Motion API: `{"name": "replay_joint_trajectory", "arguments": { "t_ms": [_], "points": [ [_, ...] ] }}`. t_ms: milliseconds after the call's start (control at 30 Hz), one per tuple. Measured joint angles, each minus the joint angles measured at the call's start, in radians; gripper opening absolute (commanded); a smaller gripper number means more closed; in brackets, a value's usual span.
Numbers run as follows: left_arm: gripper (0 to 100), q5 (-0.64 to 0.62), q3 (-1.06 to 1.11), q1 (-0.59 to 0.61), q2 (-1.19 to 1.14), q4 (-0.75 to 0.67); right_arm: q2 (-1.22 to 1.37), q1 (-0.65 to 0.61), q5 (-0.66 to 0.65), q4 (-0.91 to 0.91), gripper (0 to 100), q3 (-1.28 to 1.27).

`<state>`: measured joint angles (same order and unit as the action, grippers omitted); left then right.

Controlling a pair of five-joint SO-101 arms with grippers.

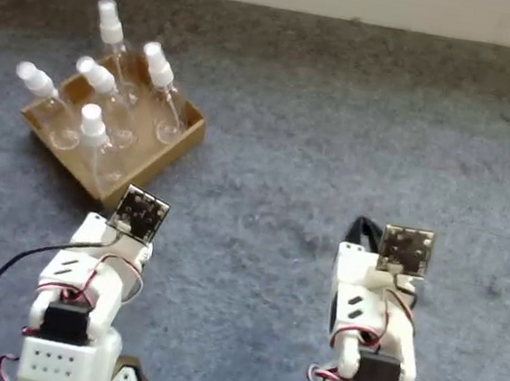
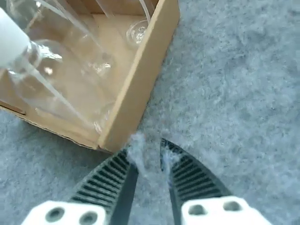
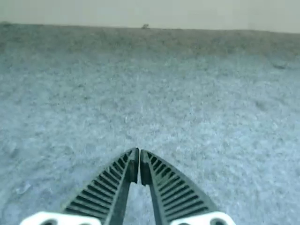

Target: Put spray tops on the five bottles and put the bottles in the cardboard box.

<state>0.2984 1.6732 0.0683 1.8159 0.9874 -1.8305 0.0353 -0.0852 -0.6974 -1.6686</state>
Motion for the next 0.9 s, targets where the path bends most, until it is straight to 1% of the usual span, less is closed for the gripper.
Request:
{"name": "replay_joint_trajectory", "arguments": {
  "t_ms": [67,167,233,433,600,700,800,867,900],
  "points": [
    [0,-0.005,0.000,-0.002,0.000,0.000,0.000,0.000,0.000,-0.051,0.4,0.000],
    [1,-0.083,0.000,-0.002,0.000,0.012,0.000,0.000,0.000,-0.132,0.4,0.000],
    [1,-0.114,0.000,-0.002,0.000,0.040,0.000,-0.002,0.000,-0.184,0.4,0.000],
    [1,-0.124,0.000,-0.002,0.000,0.175,0.000,-0.051,0.000,-0.359,0.4,0.000],
    [1,-0.124,0.000,-0.002,0.000,0.273,0.000,-0.058,0.000,-0.511,0.4,0.000],
    [1,-0.124,0.000,-0.002,0.000,0.325,0.000,-0.063,0.000,-0.546,0.4,0.000],
    [1,-0.129,0.000,-0.002,0.000,0.336,0.000,-0.063,0.000,-0.546,0.4,0.000],
    [1,-0.149,0.000,-0.002,0.000,0.336,0.000,-0.063,0.000,-0.546,0.4,0.000],
    [1,-0.178,0.000,0.005,0.000,0.336,0.000,-0.063,0.002,-0.546,0.4,0.000]
  ]
}}
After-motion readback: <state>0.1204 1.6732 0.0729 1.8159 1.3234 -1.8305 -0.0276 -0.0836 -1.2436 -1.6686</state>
